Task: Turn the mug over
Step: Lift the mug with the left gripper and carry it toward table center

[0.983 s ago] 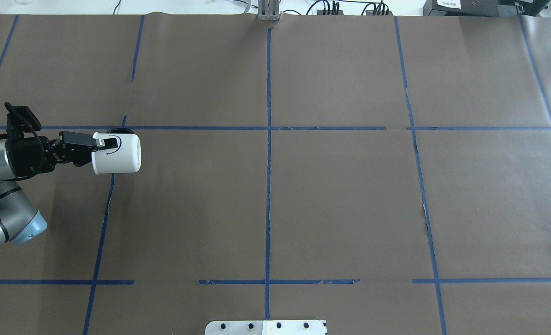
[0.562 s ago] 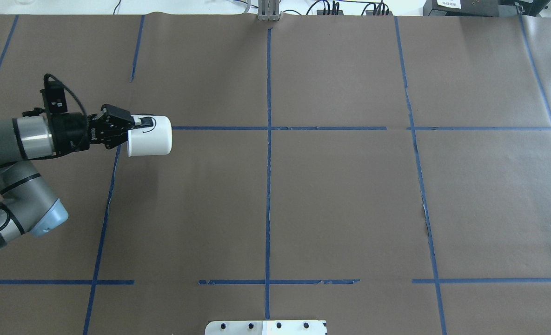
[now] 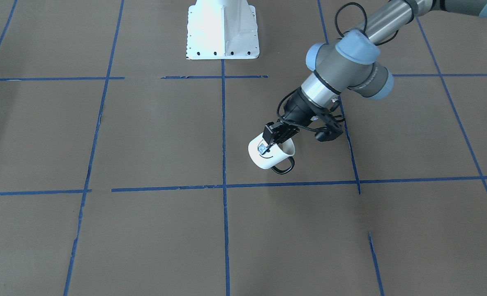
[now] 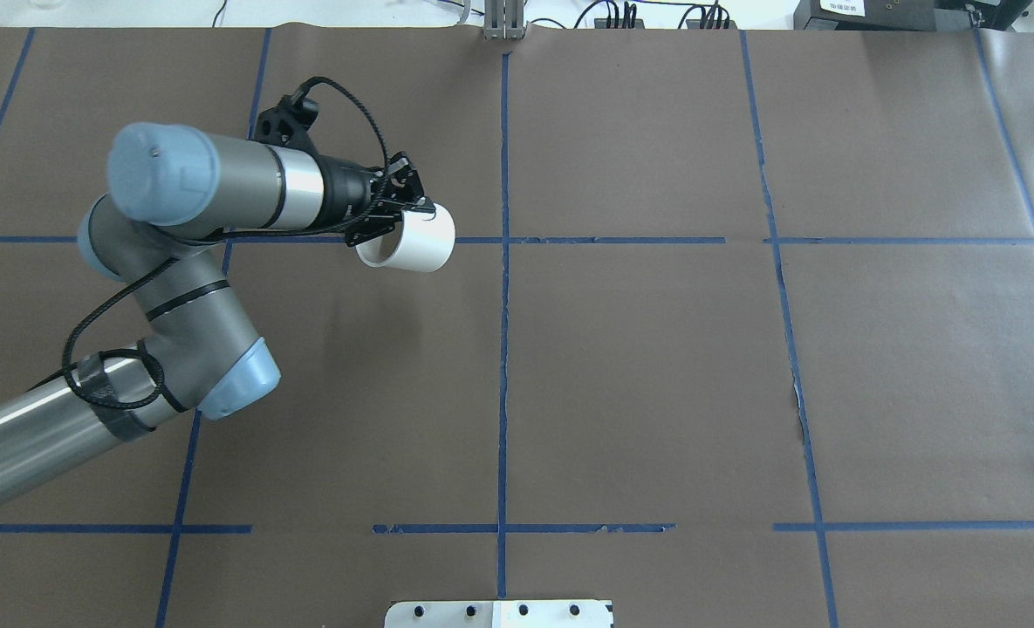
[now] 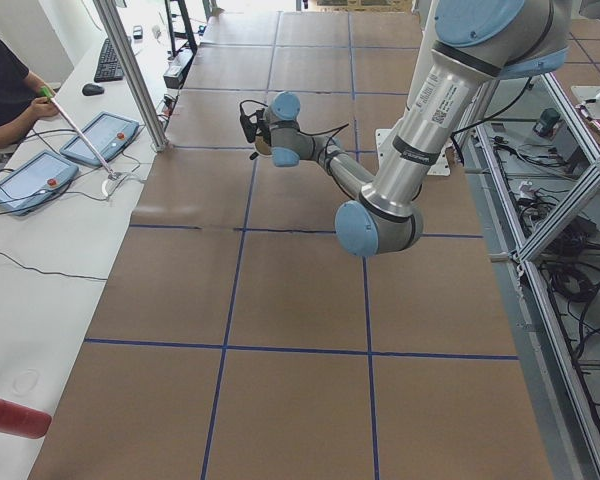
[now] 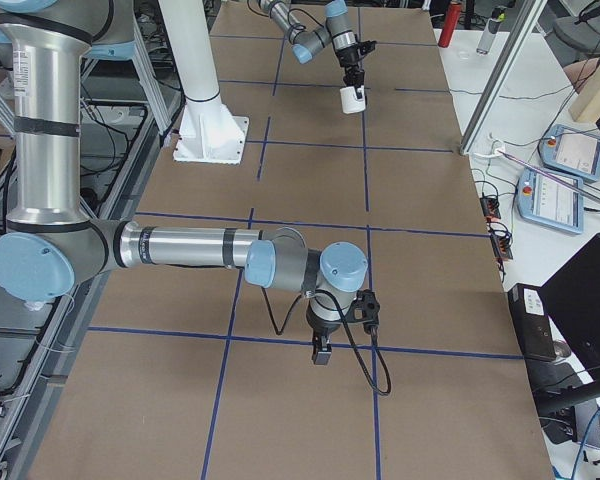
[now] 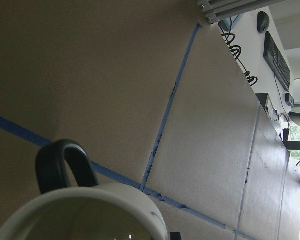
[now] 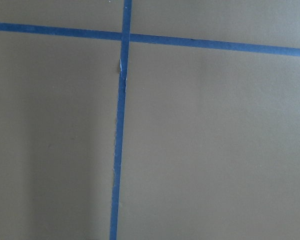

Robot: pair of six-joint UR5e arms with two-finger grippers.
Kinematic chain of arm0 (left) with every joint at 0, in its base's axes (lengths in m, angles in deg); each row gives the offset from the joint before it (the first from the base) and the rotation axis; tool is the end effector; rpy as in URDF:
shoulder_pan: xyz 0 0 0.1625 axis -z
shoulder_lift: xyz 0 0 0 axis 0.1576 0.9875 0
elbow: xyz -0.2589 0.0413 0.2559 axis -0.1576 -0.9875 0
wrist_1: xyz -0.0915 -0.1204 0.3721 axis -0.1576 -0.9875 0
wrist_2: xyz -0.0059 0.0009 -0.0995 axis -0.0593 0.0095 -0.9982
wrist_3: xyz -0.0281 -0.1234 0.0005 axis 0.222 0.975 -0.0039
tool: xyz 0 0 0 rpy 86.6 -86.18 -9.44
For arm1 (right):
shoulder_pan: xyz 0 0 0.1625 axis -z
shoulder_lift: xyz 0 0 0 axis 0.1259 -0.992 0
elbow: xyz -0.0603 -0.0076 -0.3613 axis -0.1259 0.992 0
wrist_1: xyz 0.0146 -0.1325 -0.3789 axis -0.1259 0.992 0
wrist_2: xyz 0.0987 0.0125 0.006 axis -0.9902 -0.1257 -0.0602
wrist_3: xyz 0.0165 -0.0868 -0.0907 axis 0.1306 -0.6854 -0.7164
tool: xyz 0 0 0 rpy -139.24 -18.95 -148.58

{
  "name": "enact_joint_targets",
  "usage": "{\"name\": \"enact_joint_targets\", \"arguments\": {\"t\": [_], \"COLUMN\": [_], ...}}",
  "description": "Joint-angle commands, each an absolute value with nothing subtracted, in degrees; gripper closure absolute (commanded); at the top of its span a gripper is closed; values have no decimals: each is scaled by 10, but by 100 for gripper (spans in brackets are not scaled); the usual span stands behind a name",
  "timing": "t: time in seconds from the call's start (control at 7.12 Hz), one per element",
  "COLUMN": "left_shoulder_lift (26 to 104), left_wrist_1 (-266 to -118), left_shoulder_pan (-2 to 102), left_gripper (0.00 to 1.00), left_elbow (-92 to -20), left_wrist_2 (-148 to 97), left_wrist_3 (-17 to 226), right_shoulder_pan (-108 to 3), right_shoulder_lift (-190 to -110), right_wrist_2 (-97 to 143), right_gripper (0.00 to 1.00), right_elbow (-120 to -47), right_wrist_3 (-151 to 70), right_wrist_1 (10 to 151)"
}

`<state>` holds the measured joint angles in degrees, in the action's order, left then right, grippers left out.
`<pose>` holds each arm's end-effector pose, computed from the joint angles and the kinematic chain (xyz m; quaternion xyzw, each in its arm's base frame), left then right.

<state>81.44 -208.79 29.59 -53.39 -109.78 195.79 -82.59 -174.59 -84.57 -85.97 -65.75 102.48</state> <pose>0.4610 -0.4949 0.1782 0.0134 0.6263 -0.2796 0.7276 0.0498 -0.4385 0.6298 -0.0376 -0.3484 -0.0473 0.9354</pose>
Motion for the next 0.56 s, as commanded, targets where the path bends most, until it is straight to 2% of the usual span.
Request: {"name": "enact_joint_targets", "arguments": {"t": [0.0,0.14,0.42], "left_shoulder_lift": [917,955,1031], "left_wrist_1": [-1802,-1736,-1684], "left_shoulder_pan": [234,217,204], "left_gripper": [100,100,100], "left_elbow": [-532,-512,-414], "left_wrist_2": [-1034,-1033,-1033], "left_wrist_3": [1947,1947,1947], "right_shoulder_pan": [-826,-826,-826], "right_shoulder_lift": [-1746,-1746,-1746], "right_wrist_2": [-846,-846,-846], "right_gripper": [0,0,0], "right_elbow": [-860,-860,-860], "right_wrist_3": [-658,-658,-658], "right_wrist_1": [1025,1025,1025]}}
